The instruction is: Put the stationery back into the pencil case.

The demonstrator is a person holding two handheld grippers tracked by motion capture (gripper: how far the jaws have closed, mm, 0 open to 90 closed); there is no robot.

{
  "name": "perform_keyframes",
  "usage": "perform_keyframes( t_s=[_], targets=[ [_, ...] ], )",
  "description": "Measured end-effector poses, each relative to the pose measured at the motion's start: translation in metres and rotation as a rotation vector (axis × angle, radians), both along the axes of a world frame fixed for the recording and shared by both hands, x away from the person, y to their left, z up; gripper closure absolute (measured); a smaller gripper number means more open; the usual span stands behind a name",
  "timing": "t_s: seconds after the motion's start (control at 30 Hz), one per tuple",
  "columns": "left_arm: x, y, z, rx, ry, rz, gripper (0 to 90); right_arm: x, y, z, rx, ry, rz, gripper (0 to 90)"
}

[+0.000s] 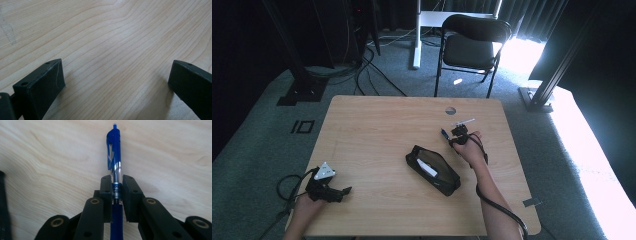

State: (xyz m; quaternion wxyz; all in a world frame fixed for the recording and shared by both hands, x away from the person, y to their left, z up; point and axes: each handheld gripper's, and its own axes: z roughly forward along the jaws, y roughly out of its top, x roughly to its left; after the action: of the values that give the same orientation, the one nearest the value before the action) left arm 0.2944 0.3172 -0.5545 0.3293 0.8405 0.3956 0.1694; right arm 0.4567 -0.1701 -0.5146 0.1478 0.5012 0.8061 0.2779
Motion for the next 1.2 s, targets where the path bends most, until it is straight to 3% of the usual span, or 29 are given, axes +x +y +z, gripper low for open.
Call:
perform_keyframes(
  t_s=[0.13, 0.47, 0.6, 0.73, 0.87, 1.2],
  targets=[
    [0.000, 0.000, 0.000, -0.001, 0.000, -0.001, 0.7, -0.006, -0.003, 0.009, 0.022, -0.019, 0.014, 79.1],
    [0.000, 0.000, 0.000, 0.000, 0.000, 0.000, 0.6, -0.039, 0.005, 0.049, 0.106, -0.080, 0.102, 79.1],
    [0.000, 0.000, 0.000, 0.000, 0.000, -0.001, 0.7, -0.054, 0.015, 0.065, 0.128, -0.118, 0.162, 79.1],
    [0.000, 0.000, 0.000, 0.002, -0.002, -0.002, 0.6, -0.070, 0.026, 0.075, 0.148, -0.128, 0.240, 79.1],
    [0.000, 0.000, 0.000, -0.001, 0.000, 0.001, 0.7, -0.085, 0.034, 0.077, 0.144, -0.137, 0.298, 79.1],
    [0.000, 0.000, 0.000, 0.000, -0.001, -0.001, 0.7, -0.100, 0.044, 0.064, 0.101, -0.081, 0.377, 79.1]
  ],
)
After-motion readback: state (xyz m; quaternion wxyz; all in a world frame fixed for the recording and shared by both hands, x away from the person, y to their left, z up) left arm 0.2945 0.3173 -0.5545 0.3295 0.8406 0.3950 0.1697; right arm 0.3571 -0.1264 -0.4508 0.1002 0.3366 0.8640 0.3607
